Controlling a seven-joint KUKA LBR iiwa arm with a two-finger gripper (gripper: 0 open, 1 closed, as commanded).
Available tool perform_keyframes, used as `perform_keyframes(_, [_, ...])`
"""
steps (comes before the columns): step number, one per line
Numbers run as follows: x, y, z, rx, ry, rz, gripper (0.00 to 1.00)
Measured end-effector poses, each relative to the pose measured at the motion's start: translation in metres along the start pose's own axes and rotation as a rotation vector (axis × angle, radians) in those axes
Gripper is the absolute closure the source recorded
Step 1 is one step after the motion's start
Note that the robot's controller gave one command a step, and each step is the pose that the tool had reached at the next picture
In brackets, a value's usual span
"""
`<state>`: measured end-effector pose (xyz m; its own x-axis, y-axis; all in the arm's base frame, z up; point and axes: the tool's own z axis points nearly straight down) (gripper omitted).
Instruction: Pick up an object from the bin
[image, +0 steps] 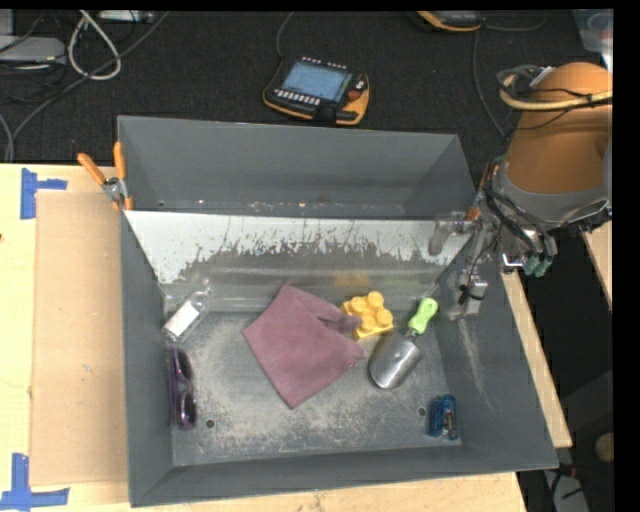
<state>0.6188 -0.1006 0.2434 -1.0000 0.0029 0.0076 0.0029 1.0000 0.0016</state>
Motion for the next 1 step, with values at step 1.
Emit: perform_keyframes(1, [-0.0010, 0.0008, -0.0052, 0.001, -0.008, -0.004, 0.00])
